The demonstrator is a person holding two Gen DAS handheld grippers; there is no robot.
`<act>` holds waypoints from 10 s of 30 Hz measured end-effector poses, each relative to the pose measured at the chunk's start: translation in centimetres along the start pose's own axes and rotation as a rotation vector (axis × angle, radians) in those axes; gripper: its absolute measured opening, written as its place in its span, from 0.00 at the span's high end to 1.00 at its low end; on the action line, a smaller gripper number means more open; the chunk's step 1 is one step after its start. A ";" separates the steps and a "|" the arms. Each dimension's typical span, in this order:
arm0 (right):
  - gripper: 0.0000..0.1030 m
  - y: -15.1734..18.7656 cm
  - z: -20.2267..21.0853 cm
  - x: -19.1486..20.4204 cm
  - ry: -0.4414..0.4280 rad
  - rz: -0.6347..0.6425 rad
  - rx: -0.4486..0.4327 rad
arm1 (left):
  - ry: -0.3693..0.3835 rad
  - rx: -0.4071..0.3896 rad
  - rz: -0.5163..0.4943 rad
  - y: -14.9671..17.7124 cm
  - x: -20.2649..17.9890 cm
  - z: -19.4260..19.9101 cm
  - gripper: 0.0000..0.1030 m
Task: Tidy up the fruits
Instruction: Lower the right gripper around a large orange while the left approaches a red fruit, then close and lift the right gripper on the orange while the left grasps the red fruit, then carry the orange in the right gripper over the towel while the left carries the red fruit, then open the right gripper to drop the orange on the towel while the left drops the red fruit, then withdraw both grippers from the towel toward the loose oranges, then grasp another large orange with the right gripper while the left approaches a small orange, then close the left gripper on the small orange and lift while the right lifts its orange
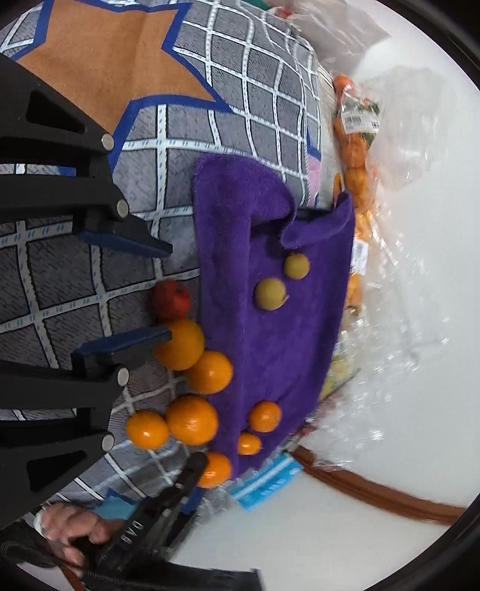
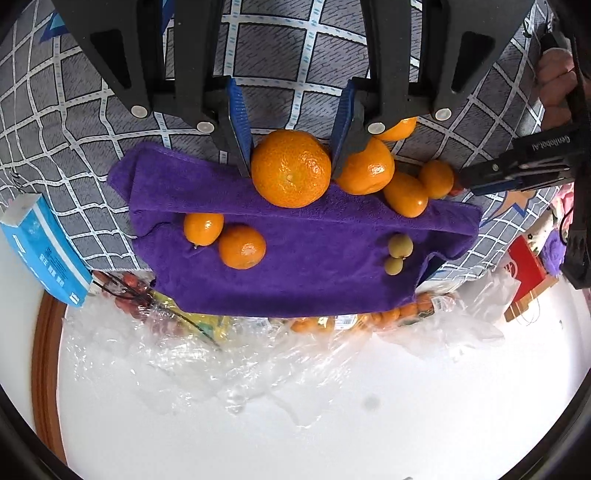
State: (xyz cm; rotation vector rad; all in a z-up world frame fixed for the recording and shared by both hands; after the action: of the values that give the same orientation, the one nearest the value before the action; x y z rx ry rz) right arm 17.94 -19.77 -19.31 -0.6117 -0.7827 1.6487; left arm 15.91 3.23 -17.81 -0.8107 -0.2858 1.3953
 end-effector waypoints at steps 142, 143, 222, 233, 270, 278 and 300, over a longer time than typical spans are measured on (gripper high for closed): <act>0.46 -6.8 -3.5 -1.0 0.001 0.010 -0.058 | 0.054 -0.200 0.128 -9.4 3.3 -4.4 0.61; 0.46 -6.9 -3.3 -0.8 0.011 0.021 -0.065 | 0.051 -0.206 0.126 -9.4 3.2 -4.3 0.61; 0.57 -1.8 0.5 1.2 -0.036 -0.077 -0.069 | 0.030 -0.282 0.118 -9.4 2.3 -2.4 0.56; 0.57 -1.9 1.3 -0.1 0.025 -0.096 -0.113 | 0.029 -0.273 0.093 -9.2 1.8 -2.5 0.56; 0.57 1.4 4.5 -4.5 0.118 -0.153 -0.147 | -0.060 -0.047 -0.135 -0.8 -3.6 -1.1 0.56; 0.57 1.4 4.7 -3.5 0.092 -0.125 -0.157 | -0.121 0.031 -0.145 -1.1 -3.6 -3.1 0.59; 0.57 0.6 4.4 -2.6 0.065 -0.082 -0.134 | 0.034 -0.132 0.039 -1.8 -1.1 1.2 0.69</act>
State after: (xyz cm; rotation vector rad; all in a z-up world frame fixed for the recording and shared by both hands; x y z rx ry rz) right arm 14.86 -23.13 -16.95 -0.7145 -0.8643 1.5029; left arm 16.32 2.63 -15.46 -0.9524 -0.3394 1.4089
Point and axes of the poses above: each gripper's, at about its wrist camera, not at the fingertips, and z roughly against the way its jaws point, x to its left, y to its underside, the point moved 3 cm from there along -z, roughly the way its jaws point, and after that the axes turned 6 degrees about y, right-handed, at the moved point
